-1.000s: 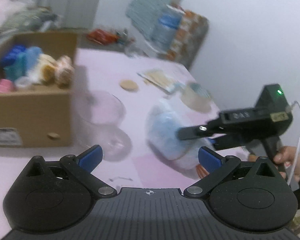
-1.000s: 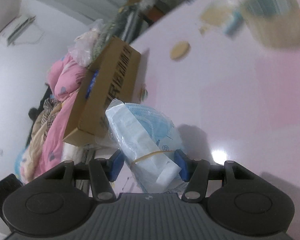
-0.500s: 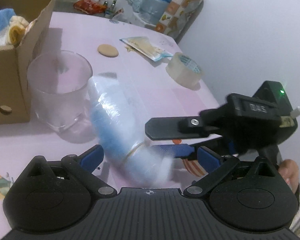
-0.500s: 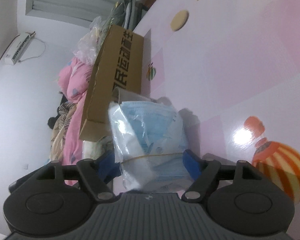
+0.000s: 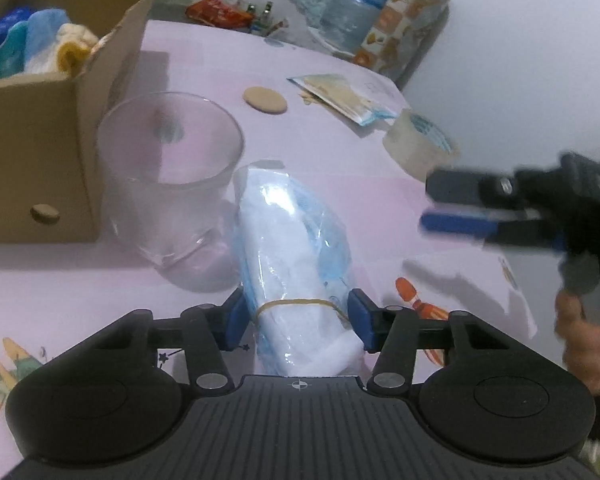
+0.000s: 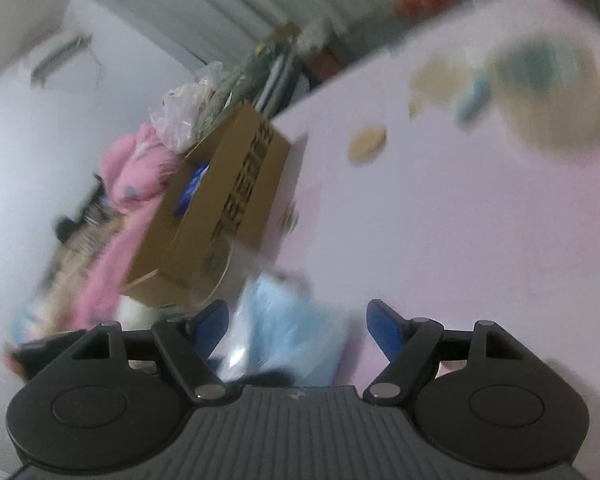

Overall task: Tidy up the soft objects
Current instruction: 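Pass the mask bag from the right tool into the left tool, then grasp the clear ziplock bag with the right tool while the left tool holds the mask bag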

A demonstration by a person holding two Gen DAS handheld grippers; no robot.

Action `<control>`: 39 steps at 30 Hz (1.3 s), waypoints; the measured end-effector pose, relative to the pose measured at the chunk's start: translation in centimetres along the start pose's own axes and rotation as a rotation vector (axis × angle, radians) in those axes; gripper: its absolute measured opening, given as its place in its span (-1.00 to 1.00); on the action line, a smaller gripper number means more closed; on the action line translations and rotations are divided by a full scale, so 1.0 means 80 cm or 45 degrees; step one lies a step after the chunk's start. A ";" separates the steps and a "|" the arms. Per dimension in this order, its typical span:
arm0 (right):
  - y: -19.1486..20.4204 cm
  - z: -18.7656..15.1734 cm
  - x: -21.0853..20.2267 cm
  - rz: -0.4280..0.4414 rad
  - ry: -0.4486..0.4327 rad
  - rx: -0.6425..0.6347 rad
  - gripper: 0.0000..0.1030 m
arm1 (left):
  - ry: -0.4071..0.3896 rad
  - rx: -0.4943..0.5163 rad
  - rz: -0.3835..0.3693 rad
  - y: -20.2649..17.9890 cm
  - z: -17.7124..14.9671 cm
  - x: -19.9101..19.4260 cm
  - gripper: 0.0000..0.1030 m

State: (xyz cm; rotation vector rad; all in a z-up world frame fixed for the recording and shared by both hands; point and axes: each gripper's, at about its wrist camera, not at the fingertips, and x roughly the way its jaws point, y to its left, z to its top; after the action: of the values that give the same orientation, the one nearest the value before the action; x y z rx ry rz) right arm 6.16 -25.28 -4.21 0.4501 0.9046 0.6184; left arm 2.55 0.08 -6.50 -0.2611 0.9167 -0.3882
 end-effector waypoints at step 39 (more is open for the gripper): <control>0.018 0.146 0.178 -0.734 0.203 -0.767 -0.23 | -0.091 -0.006 0.081 0.031 -0.052 -0.077 -0.13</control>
State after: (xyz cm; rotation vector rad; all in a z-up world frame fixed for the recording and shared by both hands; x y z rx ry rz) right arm 22.07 -15.95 -5.32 -0.3999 0.8935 0.3655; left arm -3.62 4.75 -5.46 -0.2480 0.8537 -0.3159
